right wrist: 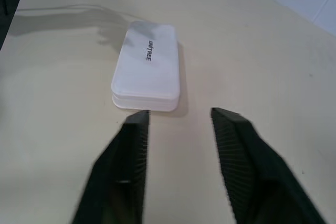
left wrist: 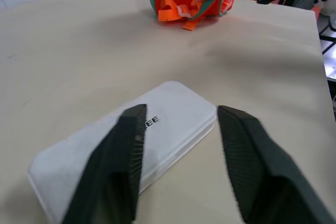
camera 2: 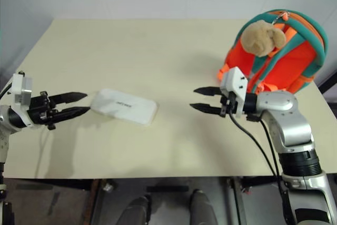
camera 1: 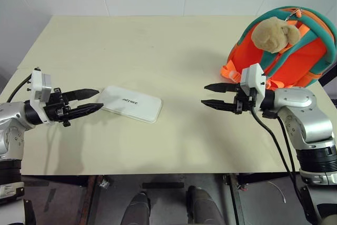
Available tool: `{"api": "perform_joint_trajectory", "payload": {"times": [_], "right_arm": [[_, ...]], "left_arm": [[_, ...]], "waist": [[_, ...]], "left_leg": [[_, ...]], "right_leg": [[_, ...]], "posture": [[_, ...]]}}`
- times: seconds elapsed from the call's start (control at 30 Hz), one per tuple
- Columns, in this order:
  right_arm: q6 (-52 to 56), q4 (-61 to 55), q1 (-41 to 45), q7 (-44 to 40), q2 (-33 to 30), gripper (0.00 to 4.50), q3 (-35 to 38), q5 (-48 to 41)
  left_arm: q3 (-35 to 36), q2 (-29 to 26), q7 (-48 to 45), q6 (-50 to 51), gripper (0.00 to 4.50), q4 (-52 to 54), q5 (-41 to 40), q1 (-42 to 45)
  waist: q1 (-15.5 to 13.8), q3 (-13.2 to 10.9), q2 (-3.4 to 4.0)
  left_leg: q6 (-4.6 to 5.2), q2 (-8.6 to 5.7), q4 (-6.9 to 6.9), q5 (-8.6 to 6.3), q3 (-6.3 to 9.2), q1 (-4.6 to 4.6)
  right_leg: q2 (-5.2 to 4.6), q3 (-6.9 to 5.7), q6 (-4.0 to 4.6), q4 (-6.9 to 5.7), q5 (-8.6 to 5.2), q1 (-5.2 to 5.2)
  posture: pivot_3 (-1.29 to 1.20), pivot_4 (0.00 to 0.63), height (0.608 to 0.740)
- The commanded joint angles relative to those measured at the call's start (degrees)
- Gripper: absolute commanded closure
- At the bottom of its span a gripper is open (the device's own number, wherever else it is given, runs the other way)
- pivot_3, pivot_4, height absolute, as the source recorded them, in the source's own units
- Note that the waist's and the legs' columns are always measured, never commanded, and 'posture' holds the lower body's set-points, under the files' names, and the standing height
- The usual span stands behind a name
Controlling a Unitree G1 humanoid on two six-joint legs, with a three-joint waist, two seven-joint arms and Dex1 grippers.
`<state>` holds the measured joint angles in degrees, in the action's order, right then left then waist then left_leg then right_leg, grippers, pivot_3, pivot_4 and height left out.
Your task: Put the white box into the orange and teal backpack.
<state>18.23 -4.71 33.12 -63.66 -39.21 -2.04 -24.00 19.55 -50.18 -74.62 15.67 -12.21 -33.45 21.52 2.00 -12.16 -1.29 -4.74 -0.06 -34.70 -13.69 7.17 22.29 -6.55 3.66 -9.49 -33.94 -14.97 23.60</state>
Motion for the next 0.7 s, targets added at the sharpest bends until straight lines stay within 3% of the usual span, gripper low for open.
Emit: {"api": "perform_joint_trajectory", "payload": {"times": [0.03,0.1,0.13,0.3,0.43,0.7], "right_arm": [[0.6,-2.6,1.2,2.1,1.4,3.84,-2.0,1.9],[1.8,-2.5,1.9,4.0,1.8,4.50,-3.8,4.4],[2.4,-2.3,2.1,4.5,2.1,4.50,-4.6,5.1],[4.7,1.9,4.1,8.1,5.2,4.50,-9.6,10.6],[6.3,6.6,6.9,12.0,8.9,4.50,-12.9,15.5],[6.1,18.6,11.1,18.6,18.8,4.50,-16.4,21.5]], "left_arm": [[2.0,-1.2,-0.8,-1.5,3.51,0.1,-0.2,-0.5],[1.7,-1.7,-1.5,-2.5,4.14,-2.1,0.6,0.1],[1.6,-1.8,-1.4,-3.3,4.48,-3.5,1.2,0.4],[1.0,-2.8,1.4,-9.4,4.48,-12.9,6.5,3.4],[2.6,-2.6,5.5,-8.8,4.48,-21.0,7.0,8.6],[-3.7,-2.7,13.1,-17.8,4.48,-41.0,18.1,19.0]], "waist": [[-0.1,0.0,0.00],[-0.2,0.0,0.00],[-0.2,0.0,0.00],[-0.1,0.0,0.00],[-0.1,0.0,-0.01],[0.0,0.0,-0.05]], "left_leg": [[0.00,0.00,-0.01,0.00,0.00,0.00],[0.00,0.00,-0.01,0.00,0.00,0.00],[0.00,0.00,-0.01,0.00,0.00,-0.01],[0.00,0.00,0.00,0.00,0.00,-0.01],[0.00,0.00,0.00,0.00,0.00,-0.02],[-0.02,0.00,0.03,0.01,0.03,-0.01]], "right_leg": [[0.00,0.00,0.00,0.00,0.00,0.00],[0.00,0.00,0.00,-0.02,0.00,0.00],[0.00,0.00,0.00,-0.03,0.00,0.01],[0.01,0.00,0.01,-0.04,0.00,0.02],[0.02,0.00,0.01,-0.07,0.00,0.04],[0.04,-0.03,0.01,-0.18,0.00,0.11]], "posture": [[0.00,0.150,0.740],[0.00,0.150,0.740],[0.00,0.150,0.740],[0.00,0.150,0.740],[0.00,0.150,0.740],[0.00,0.150,0.740]]}}
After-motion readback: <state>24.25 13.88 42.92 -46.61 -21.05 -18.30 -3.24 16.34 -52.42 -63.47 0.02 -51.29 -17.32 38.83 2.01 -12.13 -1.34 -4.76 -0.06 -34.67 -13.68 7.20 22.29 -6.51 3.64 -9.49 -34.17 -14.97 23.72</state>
